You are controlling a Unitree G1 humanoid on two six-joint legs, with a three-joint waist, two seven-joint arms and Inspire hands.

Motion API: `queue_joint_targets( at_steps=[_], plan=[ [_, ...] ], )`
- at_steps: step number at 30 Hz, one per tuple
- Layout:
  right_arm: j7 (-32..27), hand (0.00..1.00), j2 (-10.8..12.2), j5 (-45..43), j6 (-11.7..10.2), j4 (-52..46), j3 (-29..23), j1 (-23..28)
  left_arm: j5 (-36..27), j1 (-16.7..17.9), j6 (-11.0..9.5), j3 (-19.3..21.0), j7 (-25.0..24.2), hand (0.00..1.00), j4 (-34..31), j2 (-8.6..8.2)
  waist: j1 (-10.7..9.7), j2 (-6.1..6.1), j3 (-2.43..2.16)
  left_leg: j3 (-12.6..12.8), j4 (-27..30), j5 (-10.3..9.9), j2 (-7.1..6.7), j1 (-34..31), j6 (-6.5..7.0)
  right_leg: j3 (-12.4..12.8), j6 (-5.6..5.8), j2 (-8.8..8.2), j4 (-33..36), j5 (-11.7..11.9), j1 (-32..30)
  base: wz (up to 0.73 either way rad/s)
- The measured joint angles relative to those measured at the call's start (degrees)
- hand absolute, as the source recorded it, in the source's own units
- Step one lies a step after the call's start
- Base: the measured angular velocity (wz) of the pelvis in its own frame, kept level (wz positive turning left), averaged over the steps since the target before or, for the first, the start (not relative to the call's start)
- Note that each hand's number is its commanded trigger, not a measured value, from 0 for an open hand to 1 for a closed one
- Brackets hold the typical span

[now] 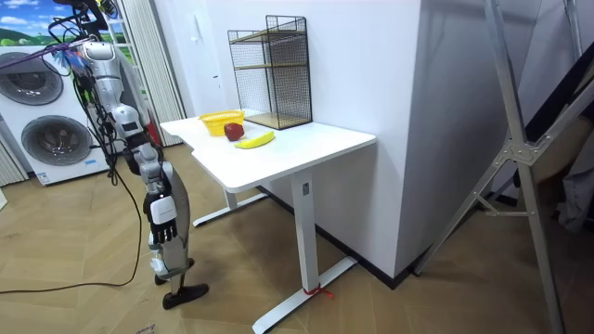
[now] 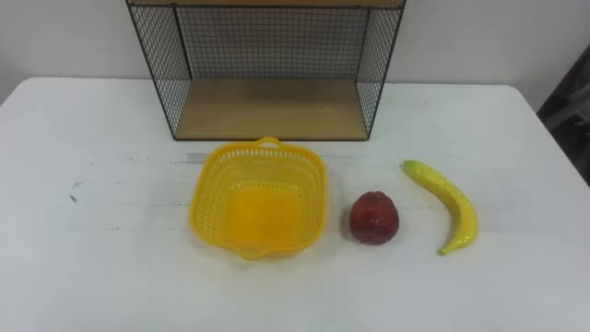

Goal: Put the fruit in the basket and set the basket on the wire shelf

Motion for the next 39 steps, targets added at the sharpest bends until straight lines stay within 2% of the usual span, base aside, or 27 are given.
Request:
queue_joint_targets(
  at_steps=[13,22,28,31,33,36,39],
  plan=[
    [-0.63,0.0,-0.07,-0.54,-0.61,-0.78,-1.39,-0.49,0.02,0.16,-0.78,0.31,0.01,0.0,-0.01,-0.02,0.16,0.28,0.04,0.09,-0.14,-0.03,0.32,0.03,-0.03,0.1,-0.06,0.04,0.23,-0.04,-0.18,0.0],
    [-6.37,0.0,-0.05,7.49,-2.43,-0.89,-5.98,-0.08,0.04,0.93,-1.45,2.47,0.03,0.0,-0.96,-0.01,0.14,-0.12,0.09,0.39,-0.58,-0.03,0.35,0.21,-0.03,0.36,-0.05,0.08,-0.02,-0.04,-0.23,0.0],
    [-10.86,0.0,-0.12,21.7,-2.53,0.52,-10.59,1.08,1.23,1.82,-1.5,6.51,0.14,0.0,-1.56,-0.14,0.09,-0.24,0.15,0.45,-0.44,-0.03,0.36,0.35,-0.04,0.65,-0.05,0.19,-0.02,-0.03,-0.05,-0.01],
    [-13.25,0.0,-0.07,30.53,-2.91,0.52,-14.65,2.64,1.32,2.17,-1.6,7.53,0.45,0.0,-1.75,-0.12,-0.56,-0.26,0.26,0.45,-0.44,-0.03,0.34,0.41,-0.04,0.73,-0.06,0.18,0.02,-0.03,-0.04,0.0],
    [-15.15,0.0,-0.07,40.36,-4.09,0.51,-19.45,2.69,1.94,2.65,-2.32,8.91,0.46,0.0,-1.83,-0.11,-1.68,-0.43,0.5,0.52,-0.44,-0.03,0.27,0.32,-0.04,1.02,-0.07,0.23,-0.11,-0.04,-0.23,-0.02],
    [-17.19,0.0,-0.08,53.39,-5.82,0.47,-23.76,2.66,1.89,3.27,-3.3,11.19,0.47,0.0,-1.94,-0.06,-2.81,-0.65,0.52,0.54,-0.42,-0.04,0.26,0.44,-0.05,1.22,-0.08,0.34,-0.15,-0.03,-0.16,0.0],
    [-19.03,0.0,-0.07,63.47,-6.28,0.29,-27.92,2.43,1.95,3.9,-3.94,13.17,0.47,0.0,-3.36,-0.09,-3.29,-0.65,0.45,0.58,-0.38,-0.07,0.17,0.31,-0.03,1.3,-0.09,0.37,-0.13,-0.02,-0.37,0.0]
  ],
)
